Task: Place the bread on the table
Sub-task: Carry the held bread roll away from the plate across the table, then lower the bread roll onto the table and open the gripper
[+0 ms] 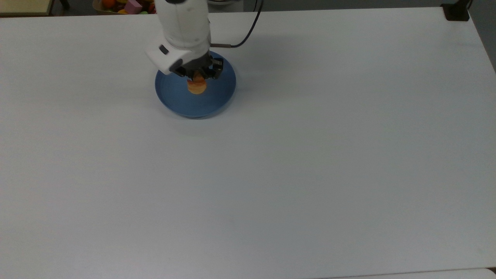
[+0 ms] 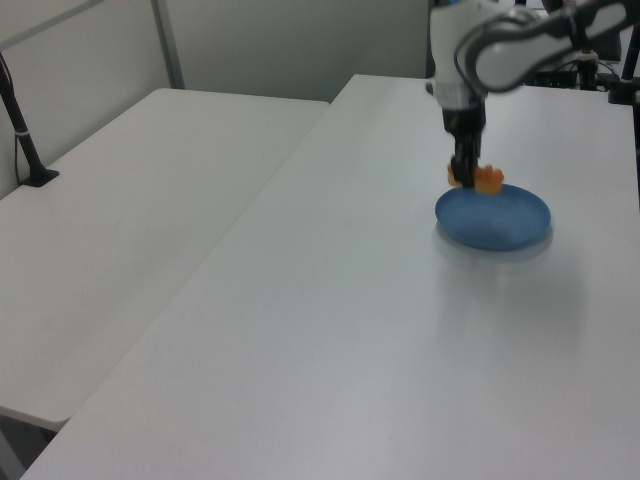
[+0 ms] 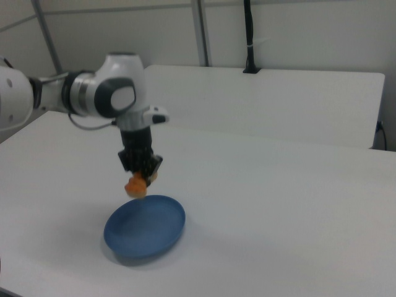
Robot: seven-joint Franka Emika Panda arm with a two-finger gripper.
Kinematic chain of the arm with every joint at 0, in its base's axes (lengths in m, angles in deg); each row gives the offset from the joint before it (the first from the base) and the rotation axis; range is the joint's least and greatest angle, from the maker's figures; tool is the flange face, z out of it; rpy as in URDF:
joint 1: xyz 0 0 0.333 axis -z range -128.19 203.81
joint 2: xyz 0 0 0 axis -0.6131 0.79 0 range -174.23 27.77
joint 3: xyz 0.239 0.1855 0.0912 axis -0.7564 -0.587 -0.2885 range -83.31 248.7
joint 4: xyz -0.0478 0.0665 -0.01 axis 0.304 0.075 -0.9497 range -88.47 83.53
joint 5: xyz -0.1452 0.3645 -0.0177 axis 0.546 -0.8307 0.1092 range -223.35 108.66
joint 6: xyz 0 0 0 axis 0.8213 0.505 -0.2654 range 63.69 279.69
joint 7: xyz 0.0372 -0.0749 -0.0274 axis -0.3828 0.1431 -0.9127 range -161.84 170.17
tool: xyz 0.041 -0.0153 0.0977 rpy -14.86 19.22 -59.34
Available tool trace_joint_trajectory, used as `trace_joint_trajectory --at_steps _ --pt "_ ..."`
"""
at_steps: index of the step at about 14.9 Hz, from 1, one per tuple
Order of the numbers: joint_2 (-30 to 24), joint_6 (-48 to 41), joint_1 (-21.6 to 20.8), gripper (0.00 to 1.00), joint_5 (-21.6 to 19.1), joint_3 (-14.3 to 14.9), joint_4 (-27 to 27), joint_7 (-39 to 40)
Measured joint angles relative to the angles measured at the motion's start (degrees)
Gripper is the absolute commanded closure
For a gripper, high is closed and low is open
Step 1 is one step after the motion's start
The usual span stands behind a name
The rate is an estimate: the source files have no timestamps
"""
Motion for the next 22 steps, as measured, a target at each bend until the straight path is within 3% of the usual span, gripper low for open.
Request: trace_joint_trajectory --at_steps 4,7,10,14,17,18,21,22 --pt "4.83 -9.78 1.60 1.00 -3.98 3.11 16.64 1.35" --pt "11.50 -10.97 3.55 1.00 -4.90 5.13 25.10 1.88" --pt "19.61 -10.96 7.80 1.00 -4.99 5.37 33.59 3.31" --pt "25.82 -0.96 11.69 0.99 -4.99 5.60 36.51 6.79" --pt "29.66 7.84 12.63 0.95 -4.75 8.03 36.55 8.48" --pt "30.37 10.22 13.14 0.89 -4.75 8.28 36.56 9.06" --pt "33.00 18.47 14.18 0.48 -4.75 8.94 36.40 9.55" --pt "33.69 19.88 14.21 0.26 -4.75 9.19 36.15 9.59"
